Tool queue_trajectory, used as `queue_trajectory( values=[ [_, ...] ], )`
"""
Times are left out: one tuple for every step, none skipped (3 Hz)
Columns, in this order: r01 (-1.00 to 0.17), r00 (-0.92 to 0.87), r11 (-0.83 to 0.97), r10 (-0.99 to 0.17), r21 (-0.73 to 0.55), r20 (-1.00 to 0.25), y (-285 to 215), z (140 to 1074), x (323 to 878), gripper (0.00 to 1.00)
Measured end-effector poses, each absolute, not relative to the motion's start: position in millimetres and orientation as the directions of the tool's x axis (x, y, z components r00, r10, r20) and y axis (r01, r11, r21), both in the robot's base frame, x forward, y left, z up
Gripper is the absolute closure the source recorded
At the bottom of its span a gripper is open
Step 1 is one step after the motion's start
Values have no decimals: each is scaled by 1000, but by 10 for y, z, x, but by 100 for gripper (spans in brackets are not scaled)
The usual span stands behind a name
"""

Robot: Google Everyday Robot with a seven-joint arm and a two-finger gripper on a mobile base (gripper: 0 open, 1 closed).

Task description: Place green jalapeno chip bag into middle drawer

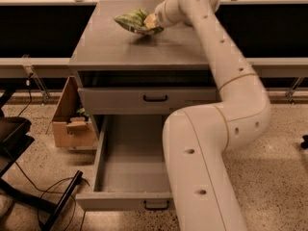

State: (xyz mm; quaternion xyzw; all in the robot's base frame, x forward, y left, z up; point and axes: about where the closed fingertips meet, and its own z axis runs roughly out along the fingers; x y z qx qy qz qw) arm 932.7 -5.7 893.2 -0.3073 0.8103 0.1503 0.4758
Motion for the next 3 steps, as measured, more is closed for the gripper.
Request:
queue_trajectory(
  values=[
    [-643,-476,766,-395,5,-785,-356,9233,8776,100],
    [-640,-630,761,-439,108,-641,-880,9373,7898,100],
    [-629,-718,737,-428,248,-548,-1290,9285,7256,100]
  ],
)
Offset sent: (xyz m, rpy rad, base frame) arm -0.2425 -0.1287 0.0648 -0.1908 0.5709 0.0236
